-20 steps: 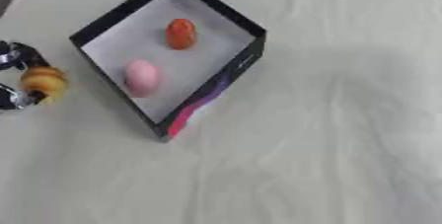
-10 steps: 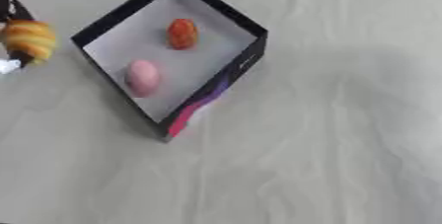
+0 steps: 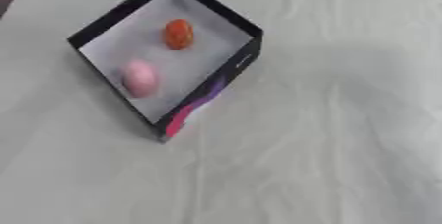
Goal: Pick up objects on the table and place them in the box.
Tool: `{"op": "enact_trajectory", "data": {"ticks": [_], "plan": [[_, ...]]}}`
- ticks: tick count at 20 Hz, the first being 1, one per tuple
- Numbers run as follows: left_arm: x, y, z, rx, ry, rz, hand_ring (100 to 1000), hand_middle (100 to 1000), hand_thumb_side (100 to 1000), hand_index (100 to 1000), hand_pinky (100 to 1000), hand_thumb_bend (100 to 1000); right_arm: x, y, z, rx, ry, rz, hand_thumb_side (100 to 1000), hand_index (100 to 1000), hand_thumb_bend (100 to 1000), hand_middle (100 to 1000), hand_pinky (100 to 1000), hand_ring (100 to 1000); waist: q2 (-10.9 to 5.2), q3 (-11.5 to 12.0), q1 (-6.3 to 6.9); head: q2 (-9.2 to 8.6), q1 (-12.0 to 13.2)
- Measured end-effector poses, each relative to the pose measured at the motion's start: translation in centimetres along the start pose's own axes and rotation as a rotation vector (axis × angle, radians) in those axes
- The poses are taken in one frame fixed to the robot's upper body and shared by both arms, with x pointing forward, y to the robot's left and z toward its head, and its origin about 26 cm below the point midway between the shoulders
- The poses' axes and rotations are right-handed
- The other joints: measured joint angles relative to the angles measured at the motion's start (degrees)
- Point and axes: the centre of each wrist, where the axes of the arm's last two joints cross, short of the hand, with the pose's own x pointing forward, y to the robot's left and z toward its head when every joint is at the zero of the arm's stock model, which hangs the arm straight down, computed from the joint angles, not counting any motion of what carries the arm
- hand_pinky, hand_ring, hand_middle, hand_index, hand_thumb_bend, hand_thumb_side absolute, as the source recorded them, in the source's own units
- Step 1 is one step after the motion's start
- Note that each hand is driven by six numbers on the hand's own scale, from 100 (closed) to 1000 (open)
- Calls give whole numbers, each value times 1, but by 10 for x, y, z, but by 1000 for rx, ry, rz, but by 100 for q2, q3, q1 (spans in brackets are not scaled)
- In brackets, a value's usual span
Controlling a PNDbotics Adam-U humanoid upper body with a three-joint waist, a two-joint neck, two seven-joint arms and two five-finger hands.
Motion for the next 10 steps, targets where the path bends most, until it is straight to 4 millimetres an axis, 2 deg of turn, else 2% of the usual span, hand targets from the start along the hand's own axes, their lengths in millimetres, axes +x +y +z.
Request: {"op": "enact_trajectory", "data": {"ticks": [3,7,10], "plan": [[-5,-21,-19,-57,0,6,736,699,100,677,769,132,4,1,-3,2,-11,-8,501,787,100,636,866,811,0,-16,0,-1,35],[-9,-53,-35,-163,-13,17,743,710,100,692,775,146,6,3,-4,11,-16,-16,510,787,100,636,866,811,0,-31,16,-5,64],[-10,-73,-42,-235,-25,18,755,726,195,709,787,176,7,5,-4,21,-19,-20,509,787,100,636,866,811,0,-41,17,-5,66]]}}
